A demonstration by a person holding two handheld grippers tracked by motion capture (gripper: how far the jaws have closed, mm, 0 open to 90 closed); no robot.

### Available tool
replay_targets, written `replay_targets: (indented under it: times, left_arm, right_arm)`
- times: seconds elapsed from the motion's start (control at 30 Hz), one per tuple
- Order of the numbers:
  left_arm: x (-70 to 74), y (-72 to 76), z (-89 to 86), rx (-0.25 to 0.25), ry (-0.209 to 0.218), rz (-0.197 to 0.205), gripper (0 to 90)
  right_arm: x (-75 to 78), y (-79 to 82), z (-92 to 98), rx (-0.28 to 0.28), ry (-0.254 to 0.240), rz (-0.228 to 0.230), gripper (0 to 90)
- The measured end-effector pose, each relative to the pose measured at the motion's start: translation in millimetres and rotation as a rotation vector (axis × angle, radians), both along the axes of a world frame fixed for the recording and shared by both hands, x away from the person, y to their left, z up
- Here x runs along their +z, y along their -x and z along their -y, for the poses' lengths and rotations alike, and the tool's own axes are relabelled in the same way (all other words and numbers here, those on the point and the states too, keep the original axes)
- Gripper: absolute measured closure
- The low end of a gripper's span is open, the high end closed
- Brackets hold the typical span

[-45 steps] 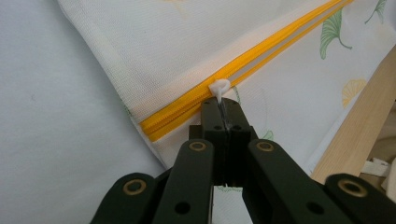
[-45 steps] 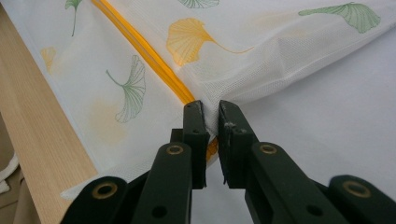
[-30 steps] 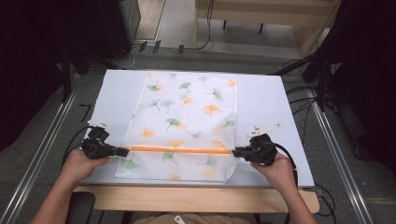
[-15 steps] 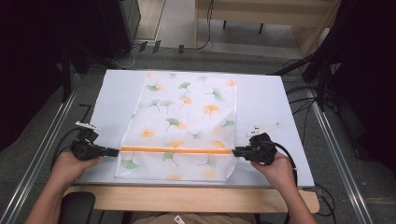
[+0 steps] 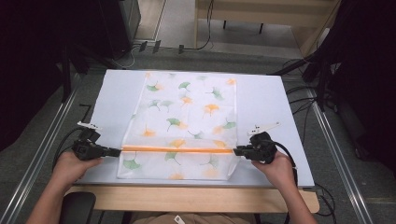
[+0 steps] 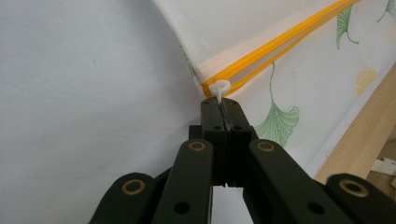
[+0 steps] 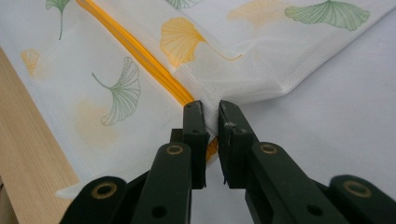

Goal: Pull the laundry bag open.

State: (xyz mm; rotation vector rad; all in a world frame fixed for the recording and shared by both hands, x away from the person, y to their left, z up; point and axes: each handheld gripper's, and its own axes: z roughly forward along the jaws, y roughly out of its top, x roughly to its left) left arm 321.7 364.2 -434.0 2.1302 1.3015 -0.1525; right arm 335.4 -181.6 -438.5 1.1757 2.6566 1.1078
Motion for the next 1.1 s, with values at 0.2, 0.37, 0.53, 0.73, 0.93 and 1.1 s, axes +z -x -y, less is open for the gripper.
replay_targets:
  times: [0.2, 0.37, 0.53, 0.73, 0.93, 1.1]
  left_arm:
    - [1.2, 0.7, 7.7, -0.039, 0.005, -0.002, 90.0]
    - [1.8, 1.3, 13.0, -0.061, -0.001, 0.000, 90.0]
    - [-0.6, 0.1, 15.4, -0.062, -0.013, -0.007, 90.0]
    - [-2.7, 0.5, 16.5, -0.076, -0.026, 0.011, 80.9]
    - [0.9, 2.6, 19.5, -0.080, 0.001, 0.052, 70.3]
    - [3.6, 2.4, 24.2, -0.066, 0.001, 0.071, 56.0]
  right_arm:
    - [-3.7, -5.2, 7.2, -0.024, 0.004, -0.008, 83.8]
    - [-5.7, -8.6, 13.7, -0.042, 0.002, -0.011, 83.2]
    - [-8.1, -12.0, 14.4, -0.049, 0.000, -0.027, 82.8]
    - [-9.3, -12.1, 13.3, -0.050, 0.000, -0.033, 78.8]
    - [-8.4, -12.0, 11.7, -0.048, -0.017, -0.023, 62.5]
    - [-8.5, -11.6, 8.6, -0.027, -0.016, 0.006, 52.3]
